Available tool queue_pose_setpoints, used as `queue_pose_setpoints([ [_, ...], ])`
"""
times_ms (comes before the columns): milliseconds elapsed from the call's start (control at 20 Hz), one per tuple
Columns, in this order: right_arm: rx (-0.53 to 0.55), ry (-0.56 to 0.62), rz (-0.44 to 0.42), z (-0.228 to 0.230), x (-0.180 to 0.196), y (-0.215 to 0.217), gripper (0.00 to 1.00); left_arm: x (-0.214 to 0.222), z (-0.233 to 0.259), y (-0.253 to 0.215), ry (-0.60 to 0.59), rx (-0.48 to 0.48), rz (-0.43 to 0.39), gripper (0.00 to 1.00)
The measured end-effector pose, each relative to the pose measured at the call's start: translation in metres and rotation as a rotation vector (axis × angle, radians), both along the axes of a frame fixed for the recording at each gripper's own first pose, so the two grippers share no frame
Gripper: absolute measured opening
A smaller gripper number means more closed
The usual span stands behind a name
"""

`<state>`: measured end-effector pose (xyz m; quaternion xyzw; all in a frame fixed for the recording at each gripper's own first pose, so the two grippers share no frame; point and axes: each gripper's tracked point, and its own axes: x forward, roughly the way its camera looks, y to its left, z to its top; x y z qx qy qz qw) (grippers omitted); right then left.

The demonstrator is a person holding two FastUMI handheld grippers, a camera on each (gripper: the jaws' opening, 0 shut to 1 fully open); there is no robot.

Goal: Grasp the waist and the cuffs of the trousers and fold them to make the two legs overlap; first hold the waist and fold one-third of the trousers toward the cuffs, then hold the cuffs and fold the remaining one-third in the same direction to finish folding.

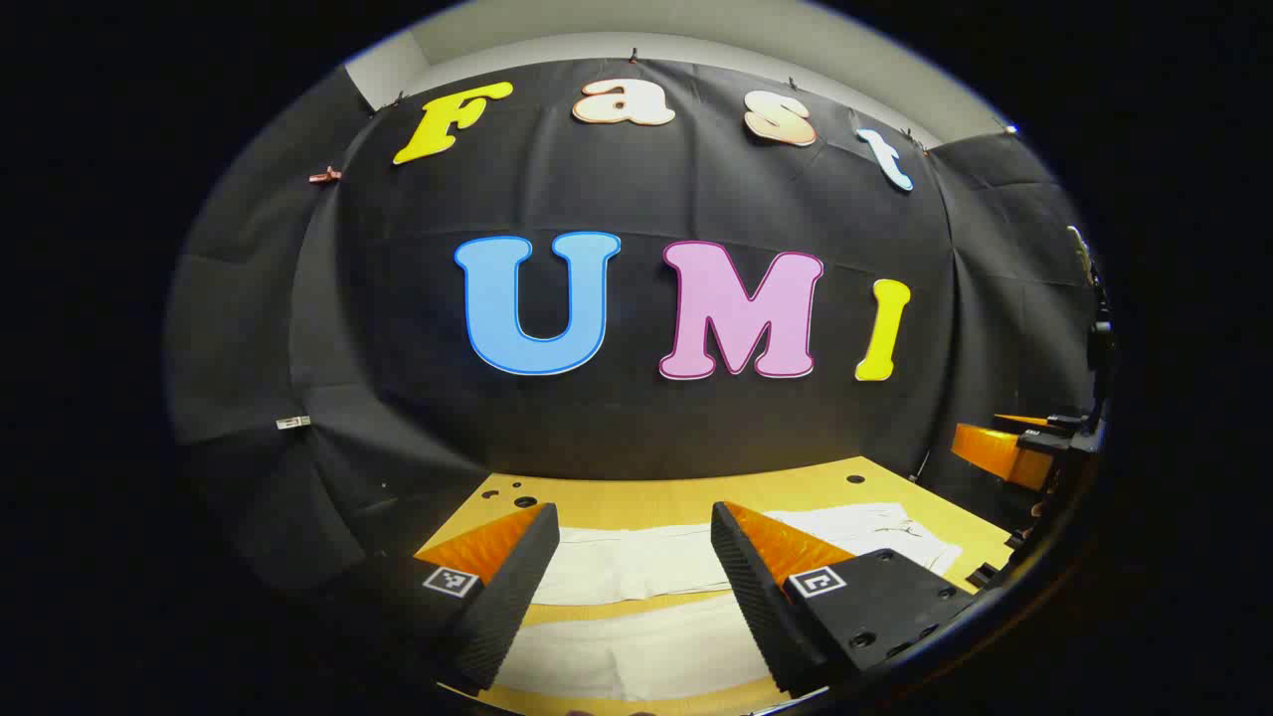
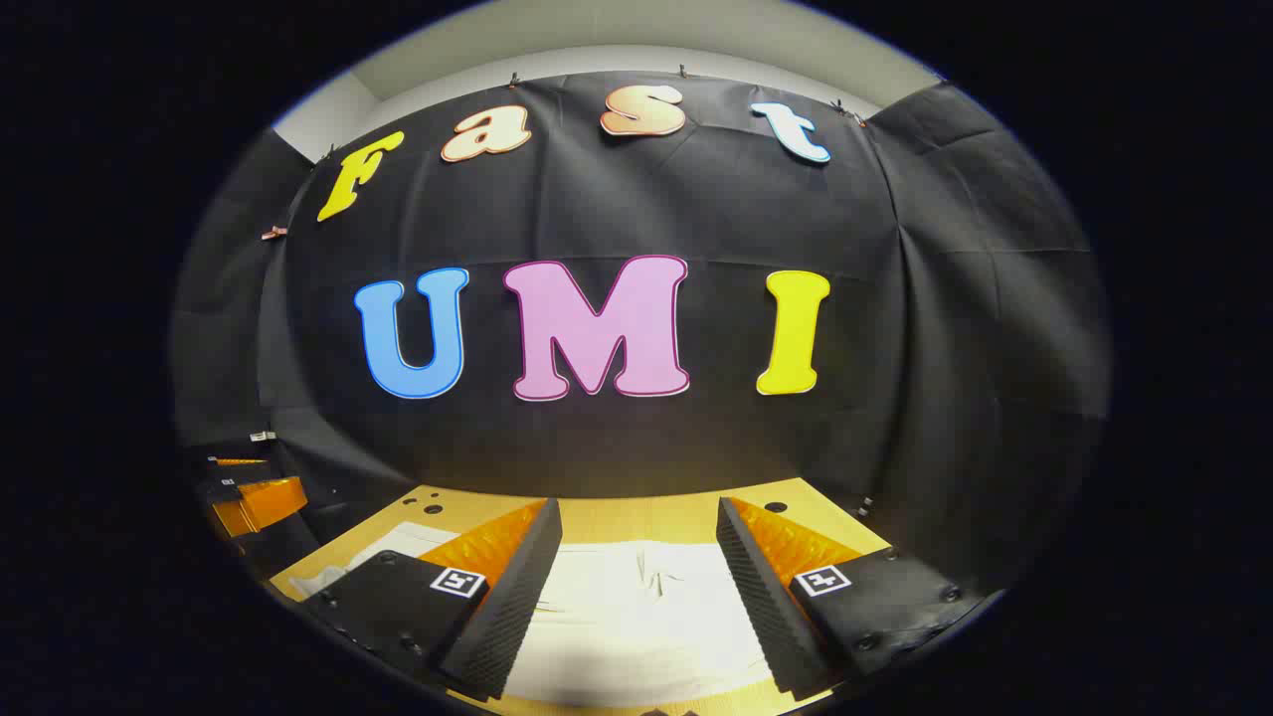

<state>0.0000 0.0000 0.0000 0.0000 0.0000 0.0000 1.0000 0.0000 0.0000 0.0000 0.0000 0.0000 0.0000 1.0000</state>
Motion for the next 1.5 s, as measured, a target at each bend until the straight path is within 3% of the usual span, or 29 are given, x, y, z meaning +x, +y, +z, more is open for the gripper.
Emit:
queue_pose_setpoints([
  [550,-0.032,0.005,0.007,-0.004,0.022,-0.025,0.96,0.015,-0.013,0.002,0.023,-0.007,0.062,0.97],
  [850,-0.066,0.013,0.045,-0.012,0.036,-0.036,0.96,0.028,-0.016,0.001,0.034,-0.003,0.100,0.98],
  [1050,-0.098,0.042,0.118,-0.026,0.049,-0.043,0.98,0.041,-0.019,-0.002,0.035,0.007,0.141,0.98],
  [1250,-0.203,0.048,0.208,-0.044,0.064,-0.058,0.98,0.051,-0.039,-0.004,0.072,0.002,0.201,0.97],
  [1500,-0.431,0.159,0.296,-0.087,0.074,-0.096,0.98,0.047,-0.050,0.001,0.113,0.019,0.239,0.98],
])
